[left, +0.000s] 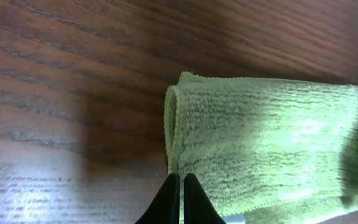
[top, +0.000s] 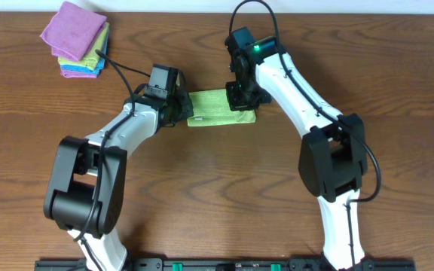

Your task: Fold the cloth

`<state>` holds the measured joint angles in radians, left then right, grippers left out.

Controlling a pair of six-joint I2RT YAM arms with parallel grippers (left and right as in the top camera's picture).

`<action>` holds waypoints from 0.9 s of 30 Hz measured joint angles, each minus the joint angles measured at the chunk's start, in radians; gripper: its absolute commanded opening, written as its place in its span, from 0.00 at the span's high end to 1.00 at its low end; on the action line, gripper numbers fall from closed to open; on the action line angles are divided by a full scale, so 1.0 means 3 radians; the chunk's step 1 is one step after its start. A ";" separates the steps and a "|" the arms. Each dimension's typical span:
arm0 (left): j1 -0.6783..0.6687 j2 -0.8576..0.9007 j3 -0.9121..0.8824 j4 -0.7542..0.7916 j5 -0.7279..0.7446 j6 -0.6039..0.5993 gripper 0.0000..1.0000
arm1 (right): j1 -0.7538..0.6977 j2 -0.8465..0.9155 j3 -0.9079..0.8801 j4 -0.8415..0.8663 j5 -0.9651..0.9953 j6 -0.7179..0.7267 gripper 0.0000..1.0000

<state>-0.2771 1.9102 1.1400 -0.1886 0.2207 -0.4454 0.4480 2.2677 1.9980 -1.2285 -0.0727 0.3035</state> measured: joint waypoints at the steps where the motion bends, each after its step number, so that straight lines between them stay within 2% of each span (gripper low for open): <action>1: 0.0000 0.0027 0.0000 0.0025 0.0000 0.0000 0.94 | 0.0000 0.0000 0.0005 0.0003 0.0000 0.0000 0.98; 18: -0.0004 0.0178 0.0000 0.0098 0.0015 -0.0078 0.94 | 0.0000 -0.0017 0.0045 -0.0014 -0.0003 0.0000 0.98; 27: -0.0013 0.0178 0.0000 0.0098 0.0028 -0.0088 0.94 | 0.0042 -0.0294 0.0127 0.0018 -0.0008 0.0000 0.98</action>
<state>-0.2810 1.9636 1.1400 -0.1593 0.2291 -0.4717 0.4606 2.1796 2.0361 -1.2232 -0.0750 0.3035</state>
